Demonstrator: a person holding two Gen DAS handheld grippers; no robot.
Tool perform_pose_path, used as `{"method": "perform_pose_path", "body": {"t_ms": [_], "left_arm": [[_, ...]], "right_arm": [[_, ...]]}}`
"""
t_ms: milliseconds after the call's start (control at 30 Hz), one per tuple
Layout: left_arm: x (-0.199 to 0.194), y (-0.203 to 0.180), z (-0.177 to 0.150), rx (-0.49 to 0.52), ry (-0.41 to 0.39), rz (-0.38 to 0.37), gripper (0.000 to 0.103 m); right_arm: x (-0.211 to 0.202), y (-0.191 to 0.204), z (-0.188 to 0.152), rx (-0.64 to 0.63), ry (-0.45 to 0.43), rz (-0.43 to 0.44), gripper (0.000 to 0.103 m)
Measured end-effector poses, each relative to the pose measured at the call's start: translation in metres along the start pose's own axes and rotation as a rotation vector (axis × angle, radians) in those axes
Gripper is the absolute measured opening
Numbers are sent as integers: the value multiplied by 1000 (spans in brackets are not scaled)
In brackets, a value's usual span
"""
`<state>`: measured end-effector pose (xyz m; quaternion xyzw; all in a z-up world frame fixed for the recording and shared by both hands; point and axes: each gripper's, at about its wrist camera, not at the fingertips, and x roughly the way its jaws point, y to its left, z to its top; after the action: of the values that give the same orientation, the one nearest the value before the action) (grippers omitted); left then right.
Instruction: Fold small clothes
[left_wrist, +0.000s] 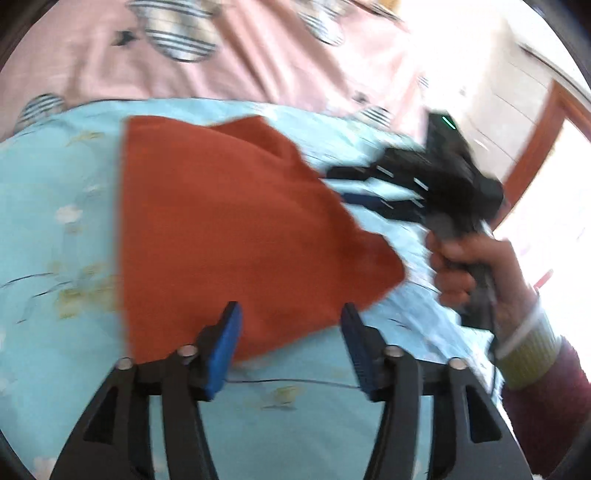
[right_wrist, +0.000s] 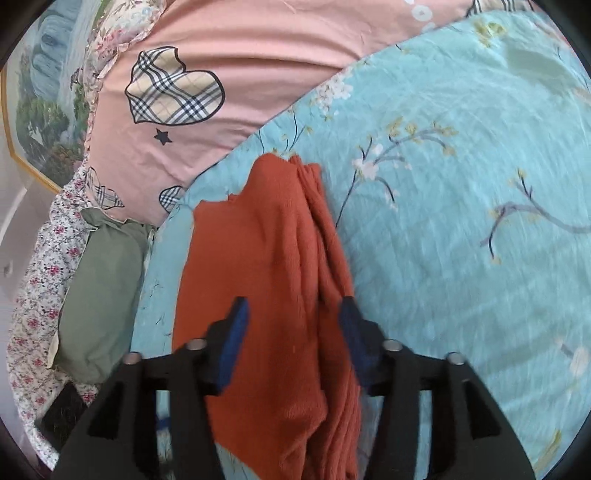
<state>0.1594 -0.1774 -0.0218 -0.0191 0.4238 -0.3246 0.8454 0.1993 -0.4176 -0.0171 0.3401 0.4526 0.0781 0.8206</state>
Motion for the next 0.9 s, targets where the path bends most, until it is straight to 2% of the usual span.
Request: {"method": "perform_pose_path", "body": {"t_ms": [100,167,333,367,467,567,667,733,767,800,900], "left_arm": [[-17,37,10,-63,-55,80,83],[-14,55,24,-107,-54,96,83],[4,91,30,-233,-24,53,83],[10,98,35,-257,-15,19,83],[38,102,48,-276,18,-31,83],[62,108,60,-284,48,-49,82],[84,119,64,-334,85,-142,71],[88,123,65,-349,86,-159,61],[85,124,65,-341,80,-159,50],[81,125,65,-337,75,-169,42],[57,123,62,-335,57,-208,35]], "right_arm": [[2,-3,-6,-2,25,-7,57],[5,-7,-8,3,40,-6,57],[15,-12,-4,-2,67,3,58],[18,-13,-3,-2,69,3,58],[28,-18,-1,11,94,16,59],[39,-19,1,11,111,41,59],[50,-17,1,22,121,64,59],[58,-13,-2,24,143,72,44],[60,-11,-3,28,152,73,37],[59,-8,-5,27,145,71,34],[48,6,-13,19,119,89,29]]}}
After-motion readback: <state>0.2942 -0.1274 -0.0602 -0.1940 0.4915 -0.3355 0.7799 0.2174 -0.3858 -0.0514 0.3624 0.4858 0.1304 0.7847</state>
